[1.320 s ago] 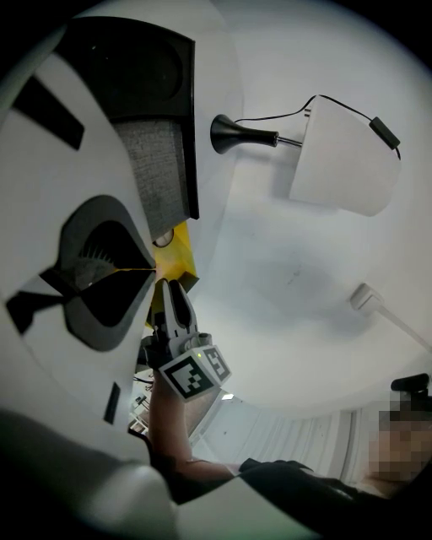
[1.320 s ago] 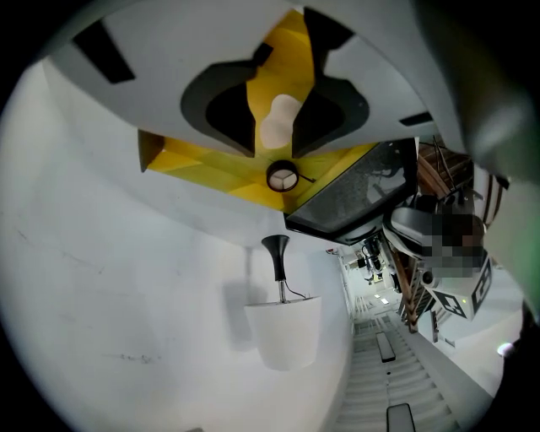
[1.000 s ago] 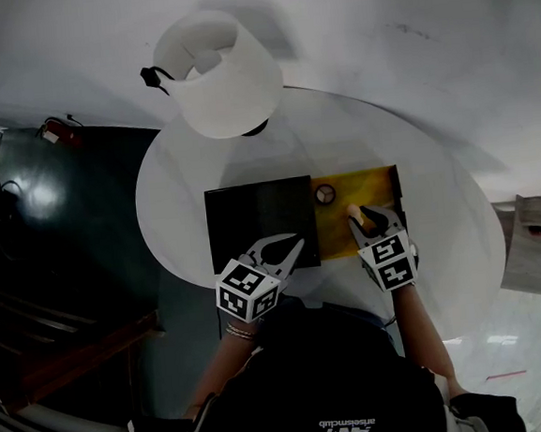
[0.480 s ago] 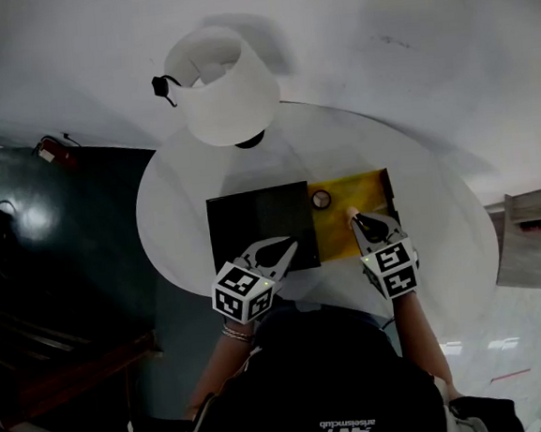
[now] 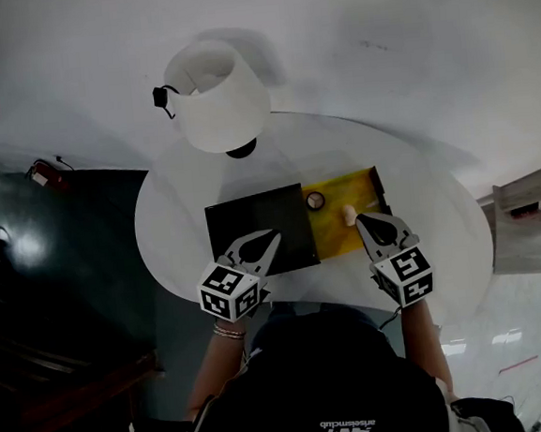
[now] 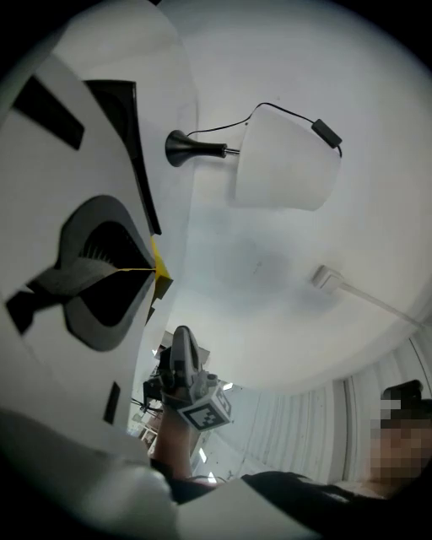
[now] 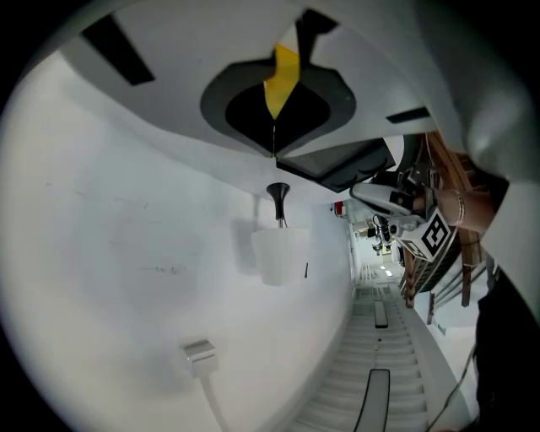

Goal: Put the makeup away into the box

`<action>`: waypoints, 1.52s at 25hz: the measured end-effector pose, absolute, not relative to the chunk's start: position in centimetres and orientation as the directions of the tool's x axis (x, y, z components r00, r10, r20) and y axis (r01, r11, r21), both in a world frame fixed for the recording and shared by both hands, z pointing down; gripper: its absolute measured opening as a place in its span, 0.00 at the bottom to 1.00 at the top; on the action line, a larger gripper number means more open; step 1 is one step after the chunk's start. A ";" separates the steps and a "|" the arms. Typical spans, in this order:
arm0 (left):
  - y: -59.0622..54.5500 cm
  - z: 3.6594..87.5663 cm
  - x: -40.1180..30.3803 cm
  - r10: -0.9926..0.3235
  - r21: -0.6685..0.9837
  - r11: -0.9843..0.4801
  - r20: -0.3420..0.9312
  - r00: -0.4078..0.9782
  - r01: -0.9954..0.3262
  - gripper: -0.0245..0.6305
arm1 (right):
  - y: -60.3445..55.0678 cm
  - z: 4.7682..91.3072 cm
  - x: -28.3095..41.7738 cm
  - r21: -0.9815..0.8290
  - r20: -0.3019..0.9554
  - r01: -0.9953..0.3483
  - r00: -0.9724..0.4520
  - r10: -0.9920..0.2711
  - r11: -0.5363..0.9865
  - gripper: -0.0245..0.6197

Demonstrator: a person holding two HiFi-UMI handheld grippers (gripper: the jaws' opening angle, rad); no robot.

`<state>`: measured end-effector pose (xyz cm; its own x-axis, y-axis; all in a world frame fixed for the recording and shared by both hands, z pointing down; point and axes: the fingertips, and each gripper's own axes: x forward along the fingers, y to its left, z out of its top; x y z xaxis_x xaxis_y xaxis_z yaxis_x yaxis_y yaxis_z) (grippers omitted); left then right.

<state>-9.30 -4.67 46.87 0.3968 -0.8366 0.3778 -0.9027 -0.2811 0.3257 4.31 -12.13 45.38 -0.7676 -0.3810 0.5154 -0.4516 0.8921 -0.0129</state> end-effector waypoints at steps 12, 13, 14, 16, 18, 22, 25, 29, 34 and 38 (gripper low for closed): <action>-5.0 41.7 -12.5 -0.887 0.207 -0.317 0.280 0.367 -0.925 0.07 | -11.4 38.7 5.3 -0.051 0.318 -0.473 -0.843 -0.434 0.880 0.07; -5.0 41.4 -12.6 -0.888 0.202 -0.321 0.274 0.368 -0.925 0.07 | -11.6 38.0 5.6 -0.069 0.288 -0.481 -0.848 -0.444 0.874 0.07; -5.1 41.1 -12.6 -0.890 0.199 -0.326 0.267 0.371 -0.924 0.07 | -11.7 37.4 6.0 -0.076 0.269 -0.490 -0.849 -0.456 0.868 0.07; -5.2 40.4 -12.6 -0.891 0.194 -0.335 0.252 0.377 -0.922 0.07 | -12.0 36.7 6.9 -0.040 0.268 -0.514 -0.831 -0.487 0.857 0.07; -5.5 39.7 -12.5 -0.892 0.183 -0.346 0.240 0.383 -0.920 0.07 | -12.3 36.5 7.6 0.030 0.294 -0.532 -0.804 -0.516 0.846 0.07; -6.2 37.9 -12.5 -0.896 0.149 -0.367 0.209 0.392 -0.918 0.07 | -12.6 35.4 8.5 0.053 0.275 -0.548 -0.796 -0.540 0.835 0.07; -6.6 36.3 -12.7 -0.903 0.121 -0.372 0.180 0.389 -0.920 0.07 | -12.9 34.3 8.9 0.070 0.251 -0.559 -0.792 -0.557 0.826 0.07; -6.7 34.2 -13.2 -0.920 0.093 -0.355 0.140 0.365 -0.930 0.07 | -13.2 32.8 9.2 0.083 0.218 -0.566 -0.793 -0.569 0.820 0.07; -6.7 33.4 -13.1 -0.930 0.095 -0.340 0.109 0.350 -0.935 0.07 | -13.5 31.6 9.5 0.104 0.196 -0.571 -0.791 -0.579 0.815 0.07; -6.7 33.4 -13.5 -0.936 0.083 -0.323 0.118 0.331 -0.943 0.07 | -13.9 31.1 9.9 0.123 0.182 -0.585 -0.781 -0.597 0.802 0.07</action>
